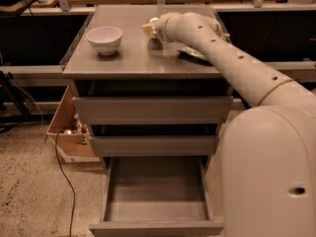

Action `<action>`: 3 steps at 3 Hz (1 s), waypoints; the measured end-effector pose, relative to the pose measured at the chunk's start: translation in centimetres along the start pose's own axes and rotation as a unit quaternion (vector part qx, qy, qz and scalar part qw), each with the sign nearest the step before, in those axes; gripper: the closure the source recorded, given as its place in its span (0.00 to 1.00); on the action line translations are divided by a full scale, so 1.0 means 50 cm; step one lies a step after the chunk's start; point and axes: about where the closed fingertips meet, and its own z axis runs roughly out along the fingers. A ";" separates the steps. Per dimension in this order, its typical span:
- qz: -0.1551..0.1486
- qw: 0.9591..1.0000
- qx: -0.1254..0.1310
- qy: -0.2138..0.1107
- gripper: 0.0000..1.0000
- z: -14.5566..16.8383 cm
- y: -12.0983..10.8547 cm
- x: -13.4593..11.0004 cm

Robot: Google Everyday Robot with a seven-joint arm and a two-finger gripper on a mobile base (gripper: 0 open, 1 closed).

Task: Place green can into bottom drawer

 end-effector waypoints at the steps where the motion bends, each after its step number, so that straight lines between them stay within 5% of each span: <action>1: -0.001 1.000 -0.022 0.000 1.00 -0.079 0.008 -0.014; 3: 0.010 0.997 -0.069 -0.018 1.00 -0.265 -0.006 -0.051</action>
Offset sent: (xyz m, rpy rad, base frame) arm -0.1204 -0.0812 0.0797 0.0678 0.0158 0.1622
